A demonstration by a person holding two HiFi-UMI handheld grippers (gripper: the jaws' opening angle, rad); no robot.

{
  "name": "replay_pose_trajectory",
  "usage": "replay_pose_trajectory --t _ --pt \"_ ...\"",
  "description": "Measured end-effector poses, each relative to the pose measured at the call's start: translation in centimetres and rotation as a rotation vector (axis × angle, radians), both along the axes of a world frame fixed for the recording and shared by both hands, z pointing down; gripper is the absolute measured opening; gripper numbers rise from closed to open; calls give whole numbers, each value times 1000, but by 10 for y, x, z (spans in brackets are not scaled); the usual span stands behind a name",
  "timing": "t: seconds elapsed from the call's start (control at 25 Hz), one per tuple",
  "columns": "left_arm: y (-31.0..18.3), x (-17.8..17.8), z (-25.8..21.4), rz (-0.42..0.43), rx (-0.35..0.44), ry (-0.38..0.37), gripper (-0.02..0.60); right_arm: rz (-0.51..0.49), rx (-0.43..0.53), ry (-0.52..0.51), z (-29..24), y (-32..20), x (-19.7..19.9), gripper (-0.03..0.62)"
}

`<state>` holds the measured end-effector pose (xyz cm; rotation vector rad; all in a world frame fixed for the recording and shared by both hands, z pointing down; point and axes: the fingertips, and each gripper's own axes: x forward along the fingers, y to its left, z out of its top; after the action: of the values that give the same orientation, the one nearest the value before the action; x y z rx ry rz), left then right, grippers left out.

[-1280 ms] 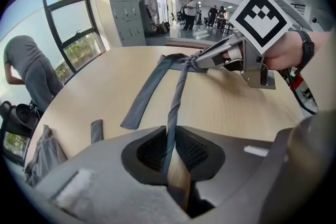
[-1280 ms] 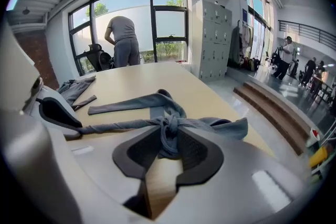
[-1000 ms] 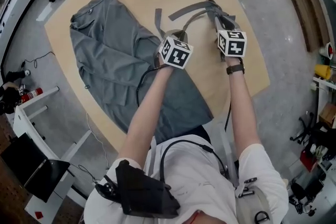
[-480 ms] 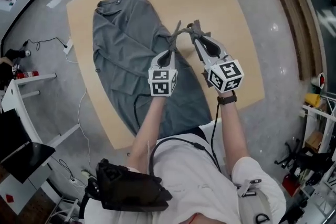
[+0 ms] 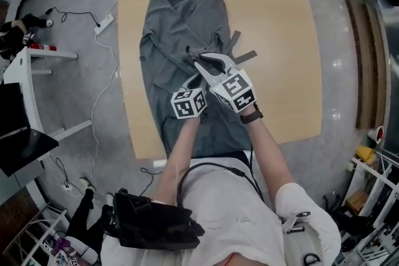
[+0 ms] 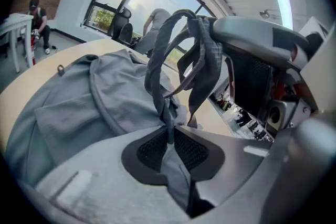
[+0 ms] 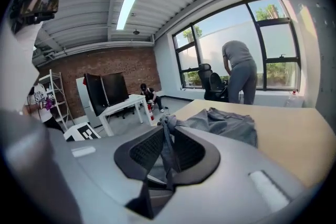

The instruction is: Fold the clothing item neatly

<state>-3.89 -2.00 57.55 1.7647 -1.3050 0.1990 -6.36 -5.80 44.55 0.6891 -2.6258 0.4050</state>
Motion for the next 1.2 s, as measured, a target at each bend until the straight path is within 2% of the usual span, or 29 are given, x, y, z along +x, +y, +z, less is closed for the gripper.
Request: replay_pose_trajectory --t 0.2,0.32,0.48,0.56,0.76,0.8,0.88,1.0,1.2 --pt "30 -37 8 -67 -30 -16 51 -74 -94 8 28 11 -52 71" --pt "49 -60 18 -111 -45 -20 51 -85 -158 47 62 18 -75 72" --pt "67 -86 26 -160 -53 -27 50 -63 -282 148 117 24 -81 103" --pt "77 -95 24 -162 -50 -33 49 -40 -313 154 122 31 -77 131" --pt "93 -109 6 -115 -10 -54 48 21 -325 107 102 55 -62 130" --pt "95 -108 1 -99 5 -51 45 32 -318 108 99 61 -55 127" --pt "99 -104 -9 -59 41 -29 0 66 -300 114 93 76 -39 114" --pt "109 -96 -26 8 95 -8 0 145 -268 115 85 100 -12 91" --pt "122 -76 -51 132 178 -67 0 263 -205 84 71 139 24 37"
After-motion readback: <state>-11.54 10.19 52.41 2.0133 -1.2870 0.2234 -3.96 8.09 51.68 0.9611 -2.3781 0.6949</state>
